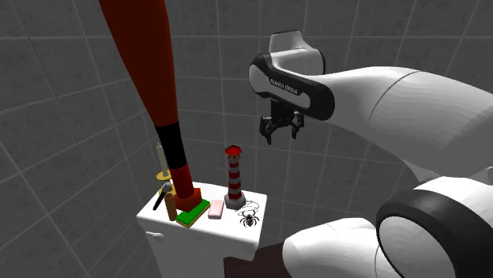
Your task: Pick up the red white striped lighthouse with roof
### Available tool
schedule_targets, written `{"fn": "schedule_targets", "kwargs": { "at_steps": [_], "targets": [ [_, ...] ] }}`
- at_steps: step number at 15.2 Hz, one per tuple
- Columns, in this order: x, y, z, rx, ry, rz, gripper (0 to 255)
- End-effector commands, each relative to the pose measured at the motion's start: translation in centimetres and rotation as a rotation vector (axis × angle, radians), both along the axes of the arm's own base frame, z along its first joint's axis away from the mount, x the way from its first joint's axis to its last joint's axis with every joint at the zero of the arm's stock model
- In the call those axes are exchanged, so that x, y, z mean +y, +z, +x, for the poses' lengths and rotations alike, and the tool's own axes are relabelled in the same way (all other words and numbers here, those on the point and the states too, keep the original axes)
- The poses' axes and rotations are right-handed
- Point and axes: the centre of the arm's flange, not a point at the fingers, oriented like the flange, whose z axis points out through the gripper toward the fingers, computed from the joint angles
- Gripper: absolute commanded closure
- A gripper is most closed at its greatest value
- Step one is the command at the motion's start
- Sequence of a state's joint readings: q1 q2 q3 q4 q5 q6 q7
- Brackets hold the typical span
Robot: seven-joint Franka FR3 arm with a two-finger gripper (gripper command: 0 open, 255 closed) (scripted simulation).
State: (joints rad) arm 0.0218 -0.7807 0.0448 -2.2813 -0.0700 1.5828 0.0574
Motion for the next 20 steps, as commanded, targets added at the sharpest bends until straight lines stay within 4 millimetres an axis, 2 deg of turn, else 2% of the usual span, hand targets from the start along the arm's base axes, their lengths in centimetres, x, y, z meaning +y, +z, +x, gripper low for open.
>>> {"fn": "schedule_targets", "kwargs": {
  "at_steps": [1, 8, 14, 20],
  "targets": [
    [0.0, 0.0, 0.0, 0.000, 0.000, 0.000, 0],
    [9.7, -2.8, 1.7, -0.126, 0.108, -0.125, 0],
    [17.8, -6.1, 2.7, -0.235, 0.201, -0.231, 0],
    [17.9, -8.8, 2.7, -0.237, 0.202, -0.233, 0]
  ]
}}
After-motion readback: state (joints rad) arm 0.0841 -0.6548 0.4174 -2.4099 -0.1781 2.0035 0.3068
